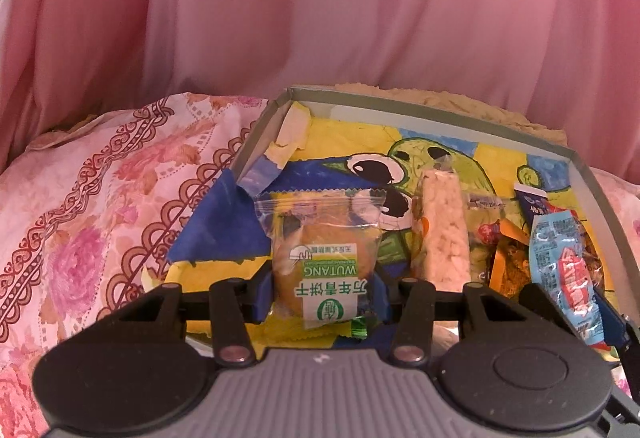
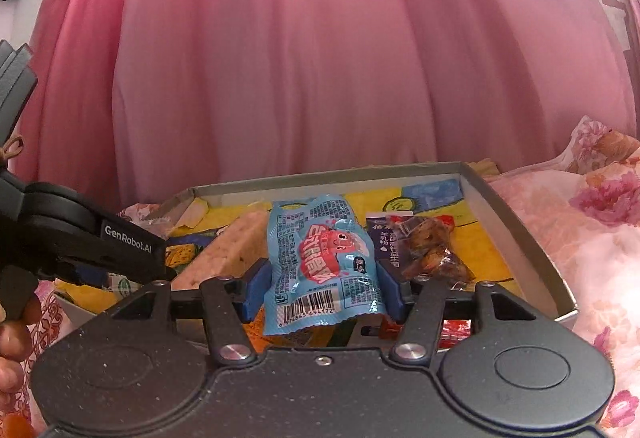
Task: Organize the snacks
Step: 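Carry both packs over the grey tray and lower them in, then open both tools to release the packs into the tray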
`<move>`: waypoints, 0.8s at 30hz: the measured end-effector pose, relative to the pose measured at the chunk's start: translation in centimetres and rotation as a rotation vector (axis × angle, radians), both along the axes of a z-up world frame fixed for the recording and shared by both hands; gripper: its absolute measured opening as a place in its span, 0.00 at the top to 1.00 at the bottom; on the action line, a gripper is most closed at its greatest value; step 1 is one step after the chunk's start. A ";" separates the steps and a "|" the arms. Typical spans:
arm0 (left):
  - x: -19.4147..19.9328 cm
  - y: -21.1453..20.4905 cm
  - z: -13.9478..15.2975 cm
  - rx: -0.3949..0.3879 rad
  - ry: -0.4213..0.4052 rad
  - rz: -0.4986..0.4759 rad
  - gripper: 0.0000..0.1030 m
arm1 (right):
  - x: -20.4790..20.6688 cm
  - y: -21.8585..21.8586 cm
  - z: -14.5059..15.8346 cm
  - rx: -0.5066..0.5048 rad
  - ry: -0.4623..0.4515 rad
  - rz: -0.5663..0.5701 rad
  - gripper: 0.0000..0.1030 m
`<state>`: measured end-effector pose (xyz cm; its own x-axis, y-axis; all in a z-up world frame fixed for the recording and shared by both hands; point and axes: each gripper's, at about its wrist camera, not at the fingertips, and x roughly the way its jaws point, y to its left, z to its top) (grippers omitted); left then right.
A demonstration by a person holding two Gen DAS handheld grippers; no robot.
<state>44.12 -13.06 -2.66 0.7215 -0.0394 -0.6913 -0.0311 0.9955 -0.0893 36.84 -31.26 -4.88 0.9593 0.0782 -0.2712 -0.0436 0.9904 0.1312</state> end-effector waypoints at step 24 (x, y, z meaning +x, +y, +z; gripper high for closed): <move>-7.3 3.8 5.4 -0.136 -0.214 0.161 0.01 | -5.1 0.0 4.6 -0.011 -0.156 -0.046 0.01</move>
<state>36.85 -9.28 2.73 0.8550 0.0054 -0.5186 -0.1534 0.9579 -0.2429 31.70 -31.31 -0.27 0.9923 0.0308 -0.1197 -0.0169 0.9931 0.1158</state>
